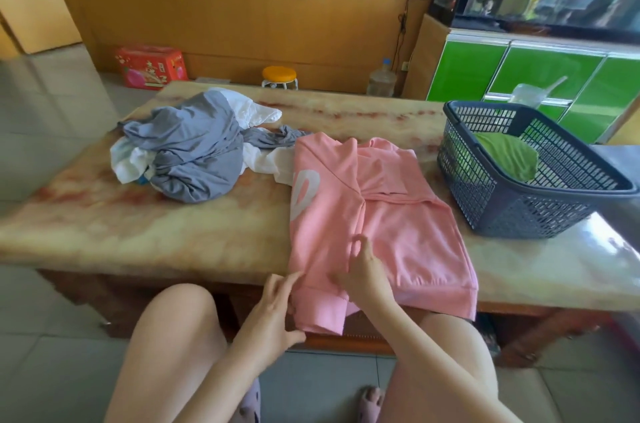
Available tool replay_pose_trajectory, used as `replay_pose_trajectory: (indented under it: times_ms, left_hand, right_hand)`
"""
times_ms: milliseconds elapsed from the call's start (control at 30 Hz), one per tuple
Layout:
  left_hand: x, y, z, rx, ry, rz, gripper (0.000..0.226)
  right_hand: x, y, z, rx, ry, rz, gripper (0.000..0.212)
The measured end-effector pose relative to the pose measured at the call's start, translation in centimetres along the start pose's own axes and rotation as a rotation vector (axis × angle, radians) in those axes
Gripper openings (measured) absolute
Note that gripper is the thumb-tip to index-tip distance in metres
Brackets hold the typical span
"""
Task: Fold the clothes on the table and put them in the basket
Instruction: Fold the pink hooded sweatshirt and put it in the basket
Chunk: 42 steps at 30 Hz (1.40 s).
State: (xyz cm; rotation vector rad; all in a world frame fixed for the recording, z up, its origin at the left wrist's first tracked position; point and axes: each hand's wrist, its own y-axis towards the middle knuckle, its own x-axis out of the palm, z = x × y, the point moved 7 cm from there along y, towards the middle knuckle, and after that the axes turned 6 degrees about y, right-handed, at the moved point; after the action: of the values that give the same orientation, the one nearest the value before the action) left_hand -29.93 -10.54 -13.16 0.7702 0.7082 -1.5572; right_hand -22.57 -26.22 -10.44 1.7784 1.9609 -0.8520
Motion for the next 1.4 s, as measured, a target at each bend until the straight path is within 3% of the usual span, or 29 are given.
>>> replay_pose_trajectory:
  times_ms: [133, 200, 300, 400, 567, 667, 800, 933, 1067, 1167, 1300, 1400]
  left_hand:
    - [0.8, -0.5, -0.5, 0.069, 0.147, 0.204, 0.104]
    - [1.8, -0.9, -0.4, 0.028, 0.065, 0.197, 0.1]
    - [2.4, -1.5, 0.2, 0.062, 0.021, 0.345, 0.085]
    - [2.8, -1.2, 0.4, 0.065, 0.045, 0.396, 0.086]
    - [4.0, -0.9, 0.5, 0.01, -0.178, 0.325, 0.076]
    - [4.0, -1.0, -0.6, -0.063, -0.32, 0.414, 0.072]
    - [3.1, -1.5, -0.5, -0.034, -0.247, 0.492, 0.065]
    - [1.8, -2.8, 0.2, 0.126, -0.165, 0.584, 0.037]
    - [3.1, -2.1, -1.2, 0.151, -0.156, 0.464, 0.034]
    - [3.2, -2.3, -1.7, 0.135, -0.182, 0.428, 0.008]
    - [-0.1, -2.3, -1.0, 0.077, 0.022, 0.622, 0.015]
    - [-0.6, 0.5, 0.7, 0.214, 0.154, 0.545, 0.042]
  right_hand:
    - [-2.6, -0.4, 1.0, 0.001, 0.127, 0.062, 0.07]
    - [-3.9, -0.4, 1.3, -0.024, 0.148, 0.102, 0.063]
    - [-4.4, -0.5, 1.5, -0.052, 0.133, 0.112, 0.056]
    - [-4.3, -0.7, 1.8, -0.079, 0.137, 0.124, 0.053]
    - [-4.1, -0.7, 3.1, -0.053, 0.129, 0.104, 0.059]
    - [-3.5, -1.2, 3.7, -0.041, 0.14, 0.041, 0.074]
    - [-3.7, -1.4, 3.9, -0.091, 0.112, 0.066, 0.074]
    - [-3.5, -1.7, 3.4, -0.175, 0.005, 0.097, 0.057]
    - [-2.0, -2.2, 3.7, -0.187, -0.231, 0.078, 0.06]
    - [-2.6, -2.3, 2.9, -0.282, -0.423, 0.163, 0.058]
    - [-3.0, -1.5, 1.9, -0.34, -0.406, 0.141, 0.07]
    - [-2.2, -0.2, 1.7, -0.386, -0.522, 0.064, 0.074]
